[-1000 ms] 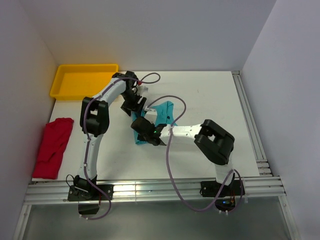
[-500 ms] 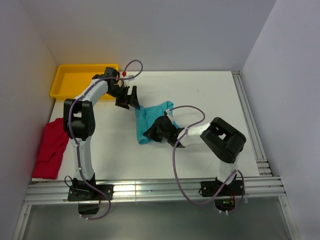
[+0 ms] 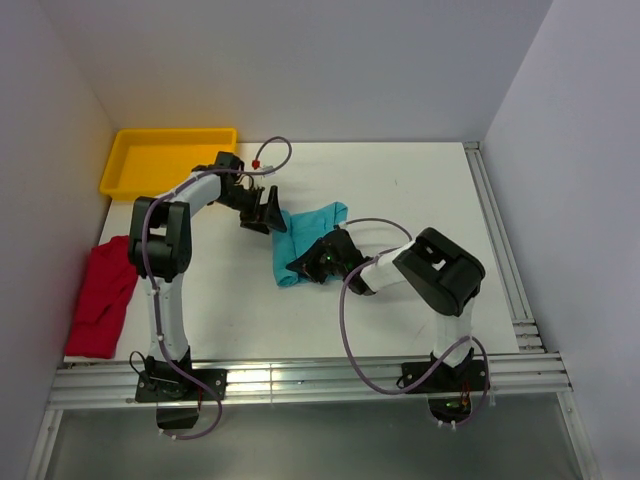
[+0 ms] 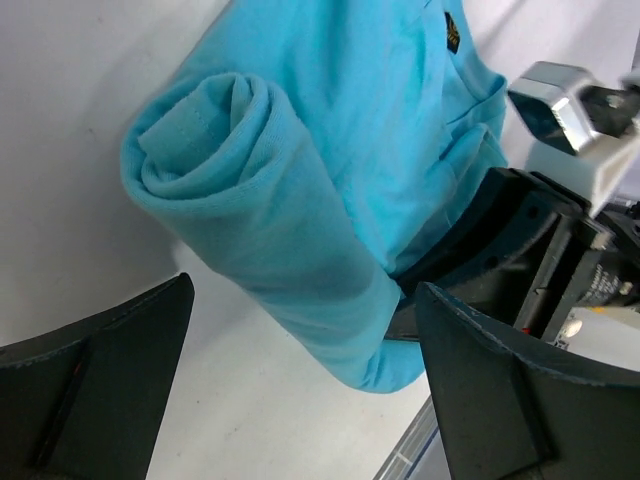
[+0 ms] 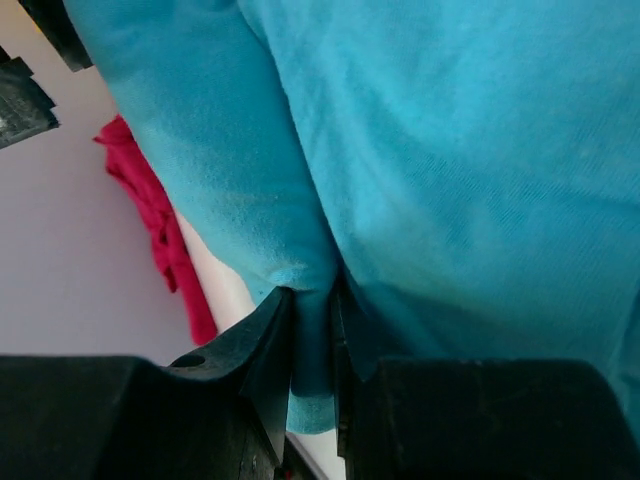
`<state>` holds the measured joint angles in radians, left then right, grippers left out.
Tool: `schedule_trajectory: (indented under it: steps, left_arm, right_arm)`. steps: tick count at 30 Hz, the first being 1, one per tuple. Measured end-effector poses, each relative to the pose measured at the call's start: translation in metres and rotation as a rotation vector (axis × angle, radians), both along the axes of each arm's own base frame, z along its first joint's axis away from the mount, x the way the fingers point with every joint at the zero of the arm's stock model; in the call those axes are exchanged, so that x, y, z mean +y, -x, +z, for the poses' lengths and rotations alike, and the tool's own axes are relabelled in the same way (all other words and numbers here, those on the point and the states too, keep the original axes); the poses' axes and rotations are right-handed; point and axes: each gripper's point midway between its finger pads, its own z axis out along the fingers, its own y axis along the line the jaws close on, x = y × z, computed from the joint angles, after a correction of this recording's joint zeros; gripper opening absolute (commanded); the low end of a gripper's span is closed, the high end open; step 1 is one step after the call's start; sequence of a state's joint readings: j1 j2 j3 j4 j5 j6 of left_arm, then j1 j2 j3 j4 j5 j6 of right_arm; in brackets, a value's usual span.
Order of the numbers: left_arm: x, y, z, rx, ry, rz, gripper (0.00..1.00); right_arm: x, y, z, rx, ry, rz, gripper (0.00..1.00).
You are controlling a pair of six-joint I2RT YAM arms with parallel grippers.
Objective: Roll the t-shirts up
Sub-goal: Roll the tshirt
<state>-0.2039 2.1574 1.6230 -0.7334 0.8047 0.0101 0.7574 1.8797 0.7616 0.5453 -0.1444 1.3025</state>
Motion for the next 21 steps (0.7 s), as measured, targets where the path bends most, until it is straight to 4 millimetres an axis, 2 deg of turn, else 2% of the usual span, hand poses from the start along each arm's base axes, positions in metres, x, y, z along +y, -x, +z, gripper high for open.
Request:
schedule_trajectory:
  steps: [4, 7, 10, 11, 12, 14, 16, 17, 21]
  left_arm:
    - [-0.002, -0.002, -0.005, -0.003, 0.012, -0.001, 0.92]
    - [-0.004, 0.0, -0.013, 0.035, 0.025, 0.012, 0.82]
    - [-0.006, -0.001, -0.017, 0.055, 0.032, 0.019, 0.64]
    - [-0.006, -0.001, -0.019, 0.069, 0.033, 0.025, 0.53]
    - [-0.006, -0.001, -0.021, 0.077, 0.032, 0.028, 0.48]
    - [-0.007, -0.001, -0.027, 0.095, 0.028, 0.033, 0.33]
    - [-0.006, -0.002, -0.029, 0.112, 0.018, 0.037, 0.25]
    - [-0.006, -0.003, -0.029, 0.12, 0.013, 0.039, 0.18]
    - [-0.005, -0.01, -0.024, 0.114, -0.032, 0.043, 0.08]
  right_arm:
    - [0.0, -0.002, -0.001, 0.028, -0.077, 0.001, 0.18]
    - [0.001, -0.002, -0.001, 0.035, -0.106, 0.0, 0.17]
    - [0.002, -0.003, -0.001, 0.039, -0.12, 0.001, 0.17]
    - [0.002, -0.003, -0.001, 0.04, -0.123, 0.0, 0.18]
    - [0.002, -0.003, -0.001, 0.041, -0.125, 0.0, 0.18]
    - [0.002, -0.003, -0.001, 0.04, -0.125, 0.0, 0.25]
    - [0.002, -0.004, -0.002, 0.037, -0.114, 0.002, 0.31]
    - [0.002, -0.005, -0.002, 0.033, -0.106, 0.004, 0.38]
    - [-0.001, -0.014, 0.005, -0.005, -0.022, -0.001, 0.47]
